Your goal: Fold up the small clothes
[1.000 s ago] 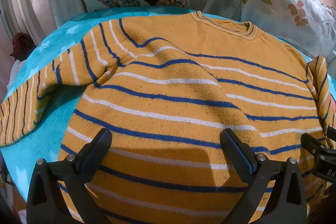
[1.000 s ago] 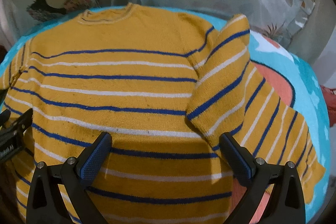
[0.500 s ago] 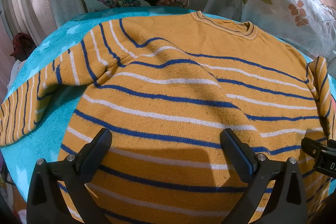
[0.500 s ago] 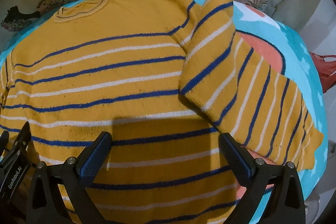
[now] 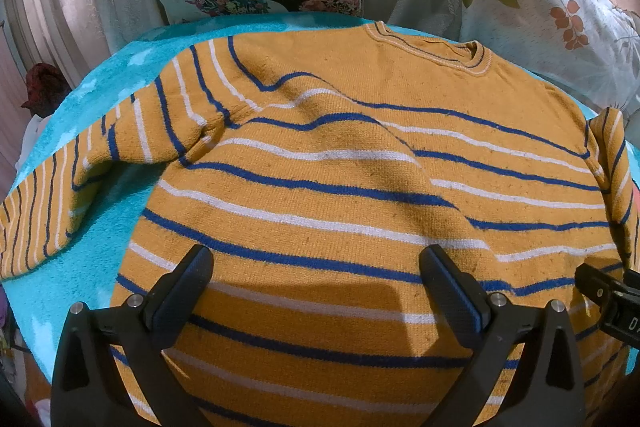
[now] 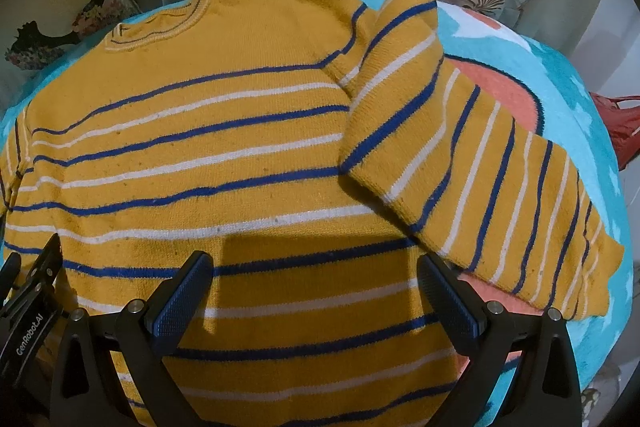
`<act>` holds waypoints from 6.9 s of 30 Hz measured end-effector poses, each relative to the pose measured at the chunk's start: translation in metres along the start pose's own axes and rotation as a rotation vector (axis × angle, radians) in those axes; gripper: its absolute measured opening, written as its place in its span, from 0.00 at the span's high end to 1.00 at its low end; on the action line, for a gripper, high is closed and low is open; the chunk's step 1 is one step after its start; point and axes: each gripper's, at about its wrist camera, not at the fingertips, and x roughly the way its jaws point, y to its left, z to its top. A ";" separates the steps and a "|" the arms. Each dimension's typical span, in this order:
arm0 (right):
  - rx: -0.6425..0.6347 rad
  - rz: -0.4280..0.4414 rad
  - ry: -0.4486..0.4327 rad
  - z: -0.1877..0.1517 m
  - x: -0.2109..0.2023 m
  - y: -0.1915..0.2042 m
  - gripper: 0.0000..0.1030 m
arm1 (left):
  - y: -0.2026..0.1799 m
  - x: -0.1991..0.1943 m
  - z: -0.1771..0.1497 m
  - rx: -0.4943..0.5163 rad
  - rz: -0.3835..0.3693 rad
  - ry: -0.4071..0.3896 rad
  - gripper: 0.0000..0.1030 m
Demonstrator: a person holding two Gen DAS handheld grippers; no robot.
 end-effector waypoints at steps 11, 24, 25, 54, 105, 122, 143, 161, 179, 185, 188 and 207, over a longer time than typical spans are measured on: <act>0.015 -0.003 -0.007 -0.006 -0.003 0.001 0.00 | 0.001 0.000 0.000 0.002 -0.001 -0.001 0.00; 0.018 -0.003 -0.006 -0.006 -0.003 0.001 0.00 | 0.002 0.000 0.000 0.003 -0.001 -0.001 0.00; 0.018 -0.003 -0.006 -0.006 -0.003 0.001 0.00 | 0.001 0.000 -0.001 0.004 -0.001 -0.001 0.00; 0.016 0.024 0.077 0.017 0.007 -0.006 0.00 | 0.004 0.000 0.000 0.004 -0.001 0.000 0.00; 0.355 0.022 -0.241 0.057 -0.112 -0.289 0.91 | 0.135 -0.120 0.030 -0.198 0.022 -0.079 0.07; -0.048 0.622 0.061 0.103 0.004 0.163 0.91 | 0.312 -0.087 0.023 -0.335 0.027 -0.040 0.07; -0.365 0.585 -0.004 0.064 -0.038 0.280 0.45 | 0.405 -0.031 -0.009 -0.502 0.086 0.092 0.11; -0.023 0.403 -0.082 0.062 -0.044 0.128 0.45 | 0.403 -0.064 0.104 -0.432 0.056 -0.030 0.89; 0.222 0.378 -0.118 0.036 -0.053 -0.091 0.45 | -0.085 -0.030 0.143 0.040 -0.610 0.114 0.87; 0.223 0.390 -0.108 0.040 -0.046 -0.120 0.45 | -0.099 -0.003 0.108 -0.016 -0.716 0.294 0.64; 0.187 0.432 -0.113 0.046 -0.044 -0.113 0.45 | -0.067 -0.034 0.098 -0.047 -0.716 0.240 0.40; -0.037 0.350 -0.062 0.088 0.007 0.004 0.93 | 0.150 -0.051 0.039 -0.200 -0.196 0.155 0.34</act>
